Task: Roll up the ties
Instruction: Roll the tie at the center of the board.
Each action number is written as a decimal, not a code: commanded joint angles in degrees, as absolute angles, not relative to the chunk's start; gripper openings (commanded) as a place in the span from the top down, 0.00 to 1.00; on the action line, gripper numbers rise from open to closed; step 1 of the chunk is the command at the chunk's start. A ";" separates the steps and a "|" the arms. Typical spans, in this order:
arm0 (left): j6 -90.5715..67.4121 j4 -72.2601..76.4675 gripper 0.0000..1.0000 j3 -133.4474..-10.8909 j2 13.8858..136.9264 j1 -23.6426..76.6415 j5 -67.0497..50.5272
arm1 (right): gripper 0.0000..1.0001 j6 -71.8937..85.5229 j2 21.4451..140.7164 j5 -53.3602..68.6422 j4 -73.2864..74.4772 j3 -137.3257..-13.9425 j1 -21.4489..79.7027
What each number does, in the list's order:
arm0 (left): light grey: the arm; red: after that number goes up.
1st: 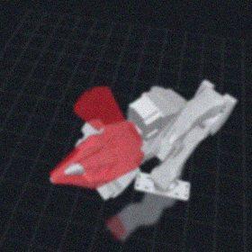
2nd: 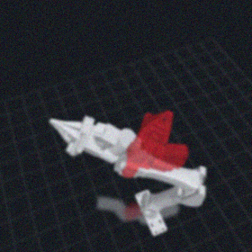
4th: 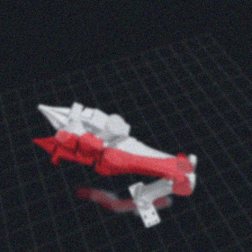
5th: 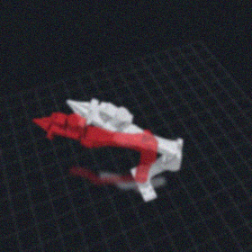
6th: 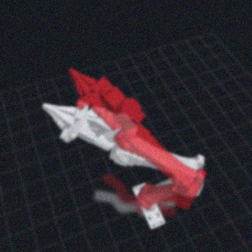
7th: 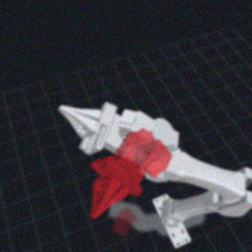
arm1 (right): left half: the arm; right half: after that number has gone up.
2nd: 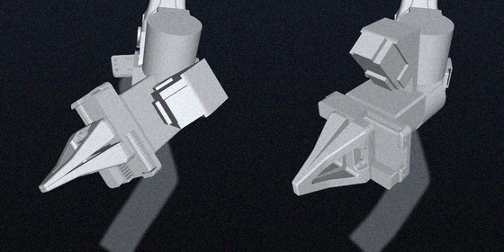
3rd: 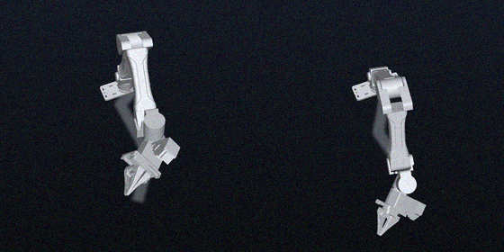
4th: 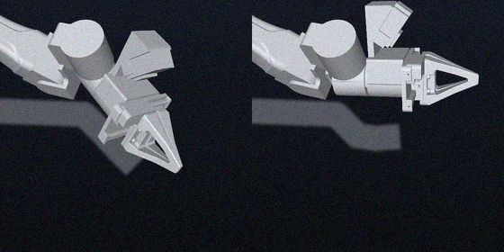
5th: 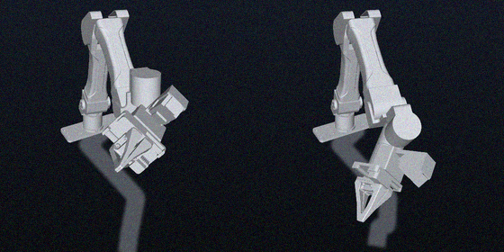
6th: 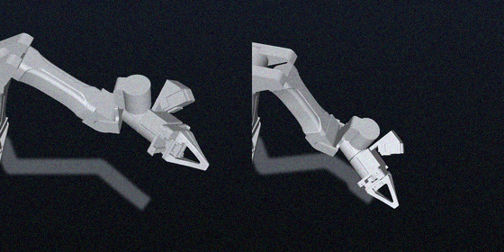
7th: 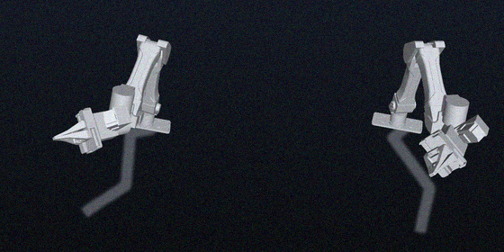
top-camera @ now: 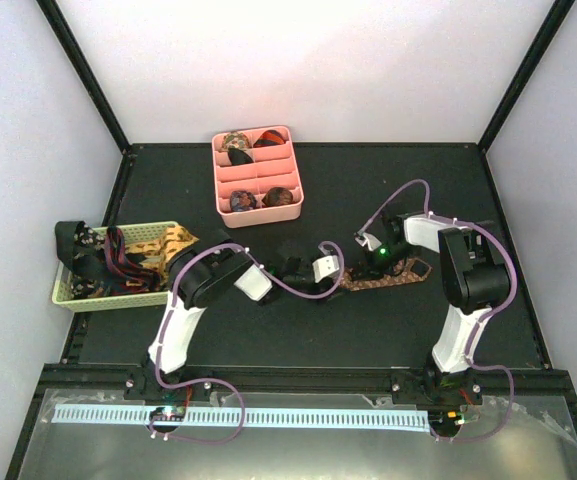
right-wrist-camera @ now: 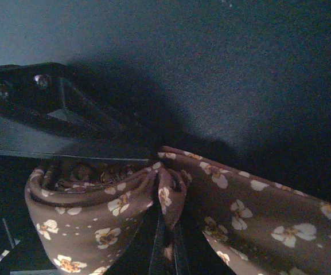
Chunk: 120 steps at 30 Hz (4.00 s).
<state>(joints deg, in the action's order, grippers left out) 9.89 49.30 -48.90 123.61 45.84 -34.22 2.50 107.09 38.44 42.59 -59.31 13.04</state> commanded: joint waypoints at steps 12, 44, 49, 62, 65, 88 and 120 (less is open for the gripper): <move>18.22 23.16 0.69 -50.40 119.31 47.03 -23.34 | 0.71 0.77 107.73 36.24 42.30 -57.07 12.45; 23.48 10.54 0.70 -51.52 119.70 47.03 -22.78 | 0.47 -9.65 106.00 13.69 47.18 -67.88 4.88; 23.29 10.63 0.70 -51.67 119.83 47.03 -22.52 | 0.47 -11.17 105.15 11.22 44.75 -65.08 8.04; 22.78 10.20 0.70 -51.77 120.12 47.07 -21.62 | 0.96 -13.30 101.31 6.58 45.08 -63.00 11.07; 22.52 10.36 0.71 -51.61 120.33 47.03 -21.61 | 0.98 -12.98 97.20 9.55 49.64 -64.66 10.82; 14.80 22.68 0.72 -46.39 114.37 42.84 -31.20 | 0.96 -15.13 109.27 6.13 49.83 -62.66 7.91; 25.29 5.17 0.73 -51.21 117.83 44.88 -19.94 | 0.46 -19.49 98.39 9.82 57.34 -67.37 4.83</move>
<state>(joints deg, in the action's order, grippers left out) 22.39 18.26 -53.01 114.34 44.47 -27.16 -18.44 101.84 8.71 54.72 -63.79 5.54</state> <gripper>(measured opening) 0.308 0.527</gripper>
